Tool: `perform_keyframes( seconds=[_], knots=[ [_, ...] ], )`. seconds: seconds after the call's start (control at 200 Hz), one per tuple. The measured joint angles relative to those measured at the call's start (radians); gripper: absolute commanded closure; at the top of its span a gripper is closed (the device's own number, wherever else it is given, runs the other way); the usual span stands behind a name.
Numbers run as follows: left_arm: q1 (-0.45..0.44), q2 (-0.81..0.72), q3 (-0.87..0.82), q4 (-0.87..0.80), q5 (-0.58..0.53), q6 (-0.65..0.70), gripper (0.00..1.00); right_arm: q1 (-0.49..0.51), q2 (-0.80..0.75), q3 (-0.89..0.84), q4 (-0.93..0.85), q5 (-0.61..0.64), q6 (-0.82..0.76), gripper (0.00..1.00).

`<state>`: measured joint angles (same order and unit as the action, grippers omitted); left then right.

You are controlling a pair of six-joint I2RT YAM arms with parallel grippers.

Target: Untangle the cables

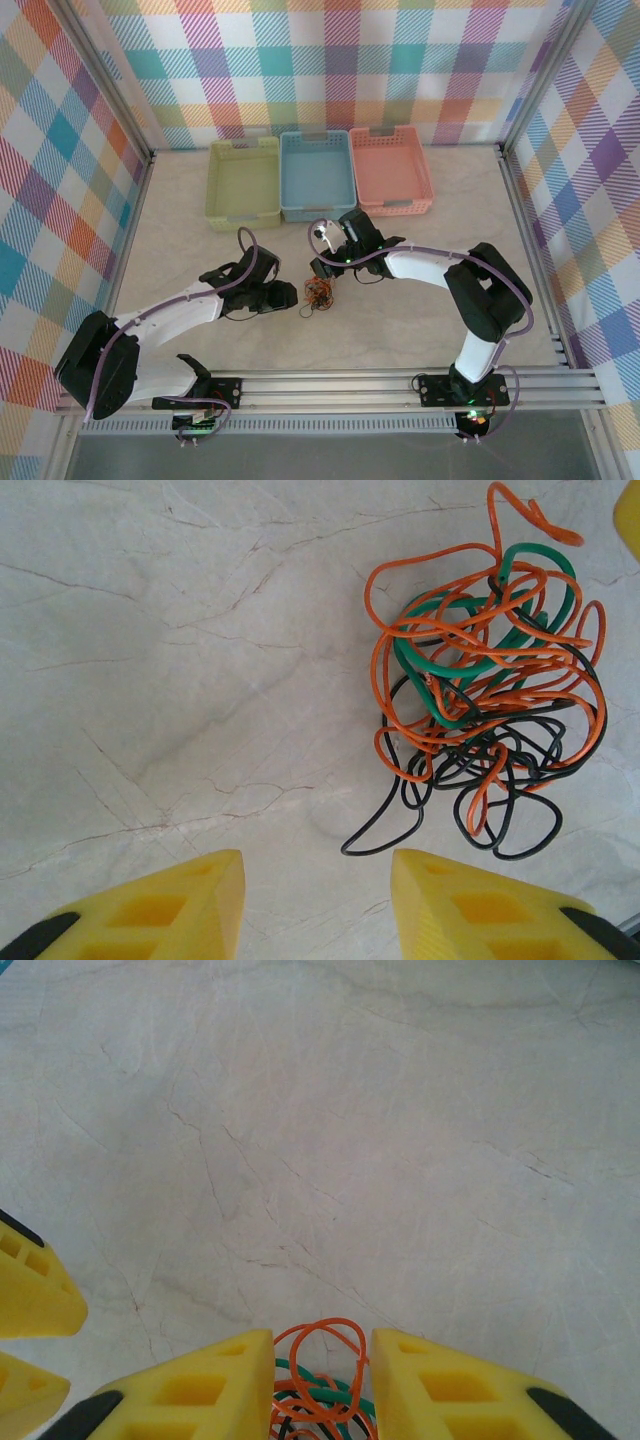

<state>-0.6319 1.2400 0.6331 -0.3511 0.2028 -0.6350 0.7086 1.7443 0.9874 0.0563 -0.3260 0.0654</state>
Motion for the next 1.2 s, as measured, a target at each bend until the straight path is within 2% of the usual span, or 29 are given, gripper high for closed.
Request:
perform_keyframes(
  seconds=[0.13,0.225,0.57,0.81,0.97,1.2],
  knots=[
    [0.000,-0.002,-0.009,0.008,0.010,0.000,0.57,0.000,0.000,0.000,0.003,-0.001,-0.004,0.57],
    [0.000,-0.002,-0.011,0.013,0.014,0.000,0.57,0.003,0.000,0.000,0.003,-0.001,-0.007,0.53],
    [0.000,-0.002,-0.012,0.014,0.017,0.000,0.56,0.020,0.061,0.032,-0.036,-0.003,-0.030,0.58],
    [0.000,-0.002,-0.018,0.014,0.017,0.000,0.57,0.026,0.068,0.034,-0.058,0.023,-0.044,0.68],
    [0.000,0.001,-0.021,0.016,0.024,0.000,0.57,0.026,0.065,0.032,-0.046,0.043,-0.050,0.86],
    [0.000,0.015,-0.022,0.055,0.063,-0.001,0.56,0.026,0.026,-0.008,0.002,0.058,-0.048,1.00]
  ],
)
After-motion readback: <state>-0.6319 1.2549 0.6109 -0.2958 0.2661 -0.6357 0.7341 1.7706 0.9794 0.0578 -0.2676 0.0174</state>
